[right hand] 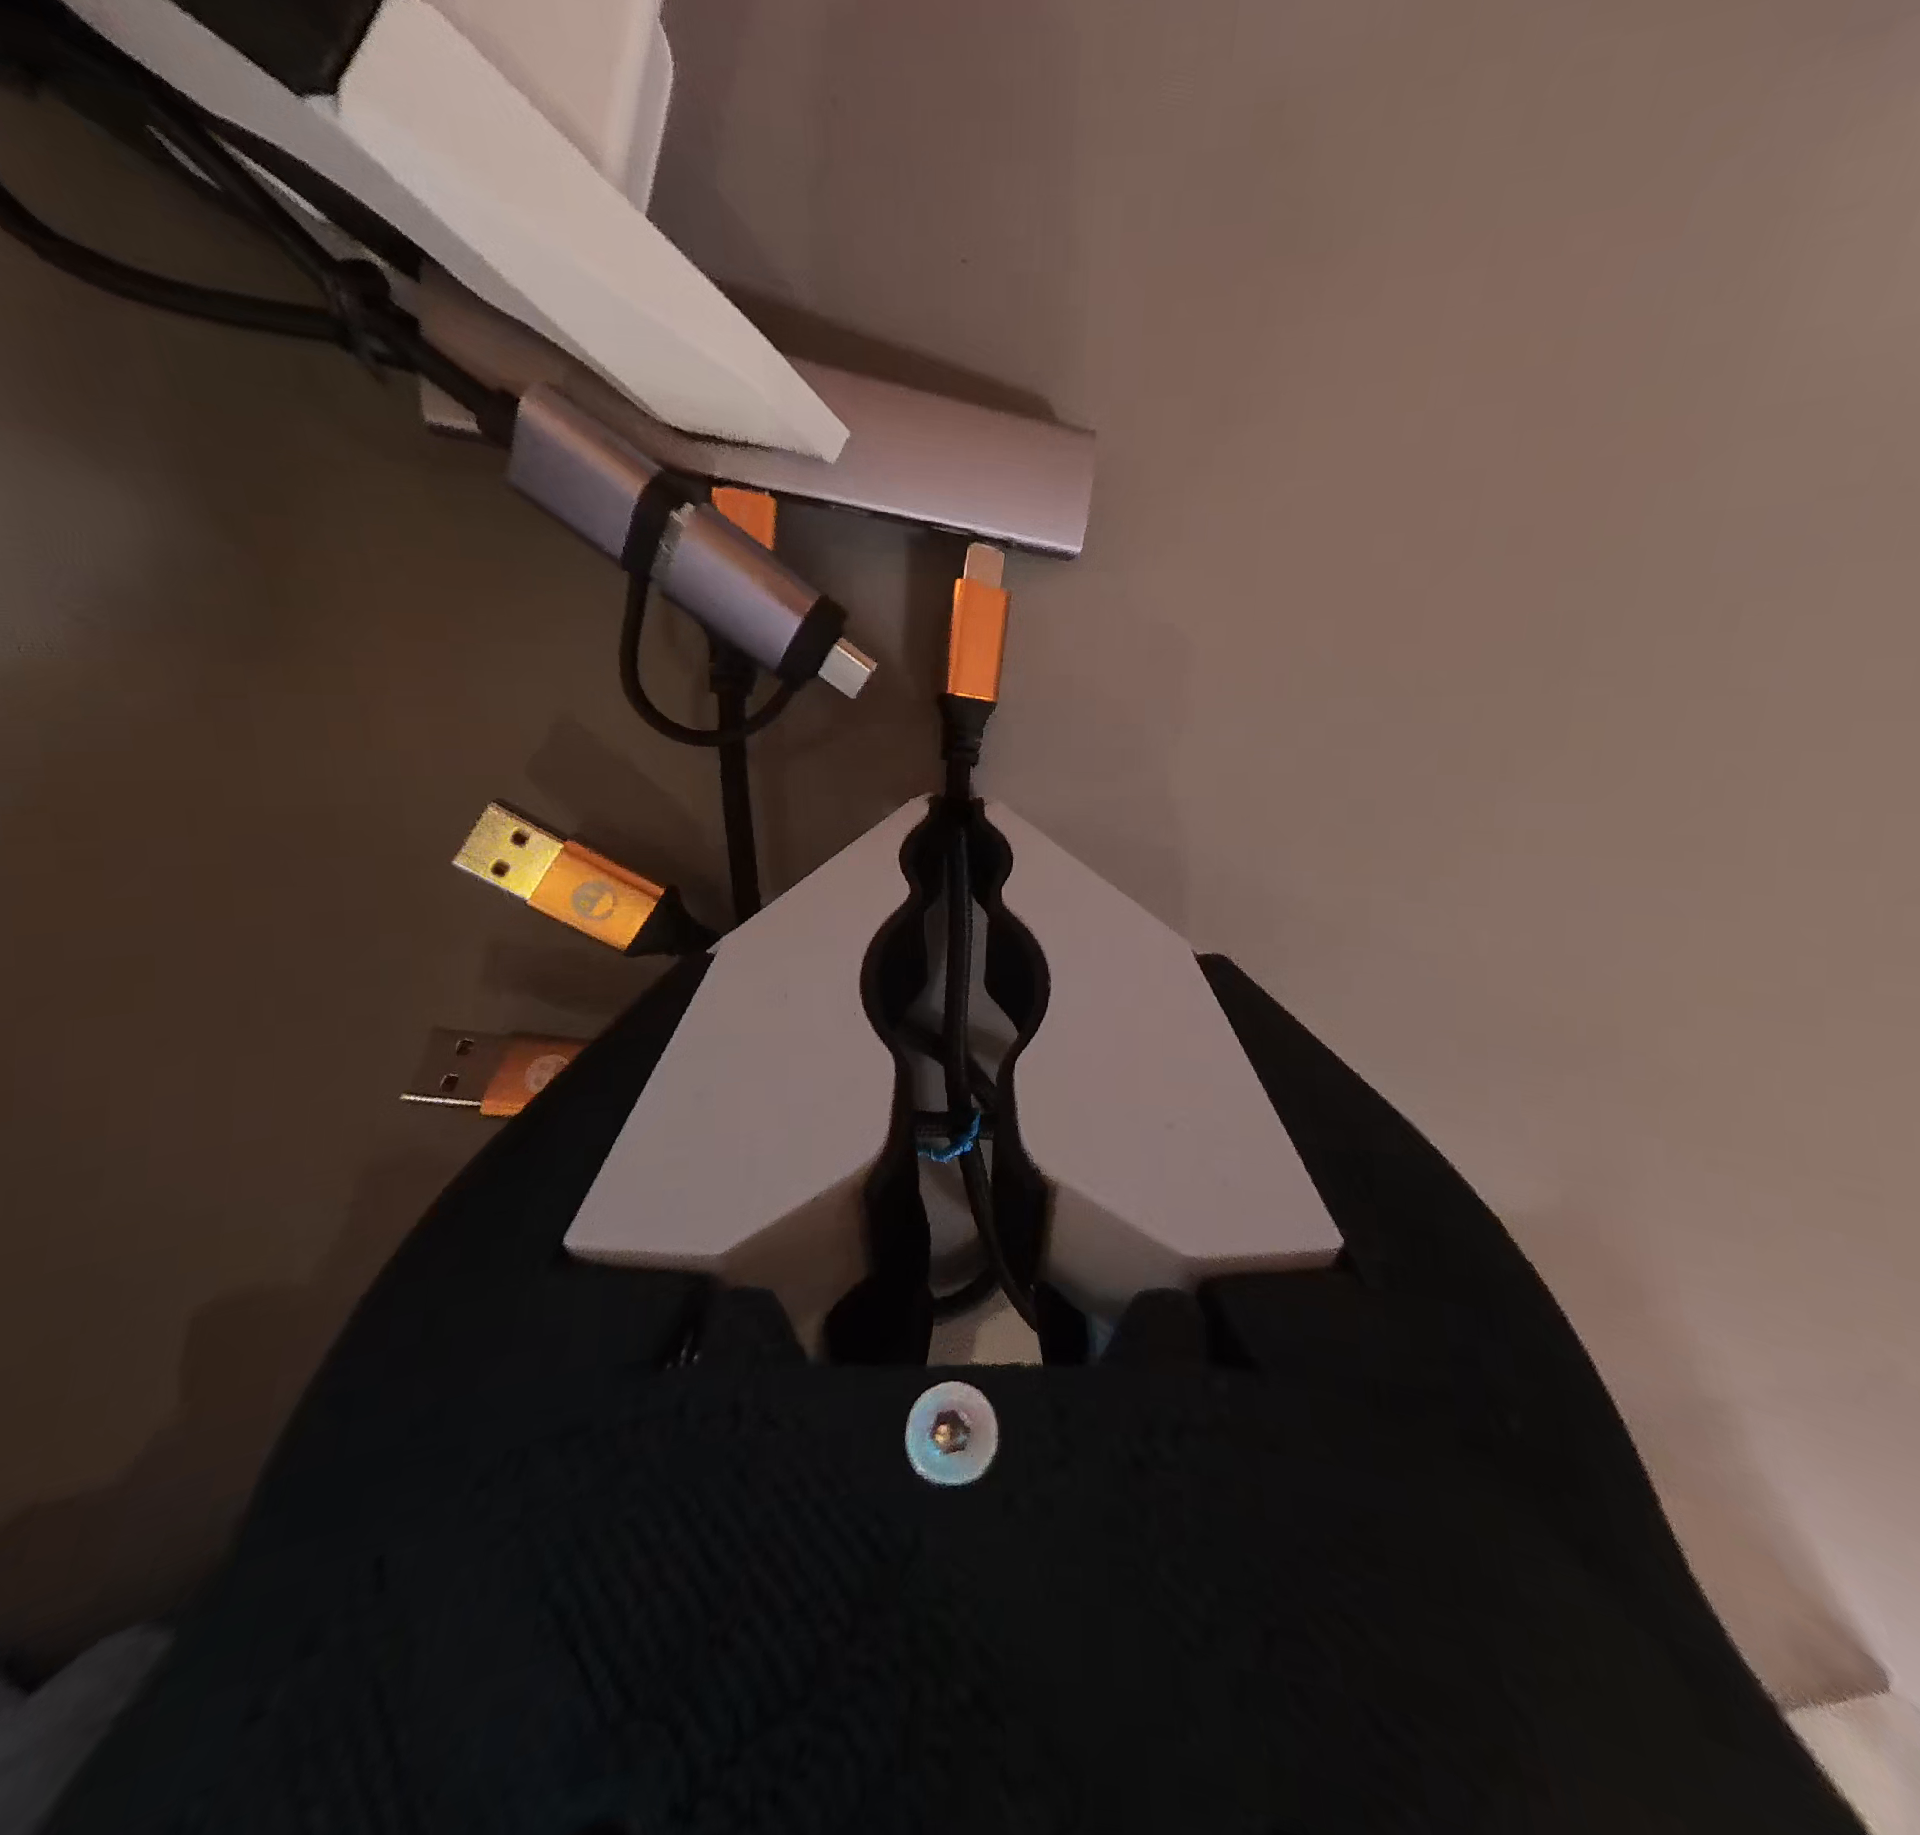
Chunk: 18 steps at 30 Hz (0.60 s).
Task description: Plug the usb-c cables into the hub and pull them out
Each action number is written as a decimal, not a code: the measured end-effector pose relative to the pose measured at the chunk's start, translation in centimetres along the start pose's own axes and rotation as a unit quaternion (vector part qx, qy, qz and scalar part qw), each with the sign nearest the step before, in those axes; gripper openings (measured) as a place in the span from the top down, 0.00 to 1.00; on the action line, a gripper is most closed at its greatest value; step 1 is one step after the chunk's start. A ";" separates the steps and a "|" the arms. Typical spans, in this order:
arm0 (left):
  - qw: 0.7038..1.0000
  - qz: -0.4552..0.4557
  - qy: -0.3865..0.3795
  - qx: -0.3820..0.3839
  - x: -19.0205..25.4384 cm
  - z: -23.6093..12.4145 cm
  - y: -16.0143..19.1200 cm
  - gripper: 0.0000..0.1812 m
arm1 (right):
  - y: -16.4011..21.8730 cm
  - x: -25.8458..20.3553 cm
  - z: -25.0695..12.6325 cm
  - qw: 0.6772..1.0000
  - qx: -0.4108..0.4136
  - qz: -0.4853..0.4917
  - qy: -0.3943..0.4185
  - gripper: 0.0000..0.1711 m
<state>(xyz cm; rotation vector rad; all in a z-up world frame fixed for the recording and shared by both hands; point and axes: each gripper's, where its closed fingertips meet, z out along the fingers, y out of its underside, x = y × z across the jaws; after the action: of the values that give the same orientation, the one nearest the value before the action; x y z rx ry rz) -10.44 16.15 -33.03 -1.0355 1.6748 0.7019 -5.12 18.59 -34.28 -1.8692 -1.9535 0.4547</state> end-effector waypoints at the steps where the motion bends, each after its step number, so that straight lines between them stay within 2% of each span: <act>1: 1.000 -0.007 0.007 0.005 0.2 0.1 0.0 0.94 | 0.0 0.0 0.0 1.000 0.003 -0.002 0.000 0.99; 3: 0.999 -0.032 0.001 0.002 -0.2 0.4 0.3 0.90 | 0.0 0.0 0.0 1.000 0.007 -0.004 -0.002 0.99; 6: 0.998 -0.061 0.009 -0.019 0.0 1.0 1.3 0.92 | -0.1 0.0 0.0 1.000 0.013 -0.009 -0.001 0.99; 18: 0.997 -0.072 -0.002 -0.031 -0.2 0.9 1.9 0.95 | -0.7 1.4 -0.3 0.998 0.044 -0.035 0.040 0.98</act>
<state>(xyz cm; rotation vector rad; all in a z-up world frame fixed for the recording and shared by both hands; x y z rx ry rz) -11.70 17.78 -33.21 -1.1862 1.5663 0.6645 -5.62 19.89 -33.56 -1.7333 -1.9078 0.4295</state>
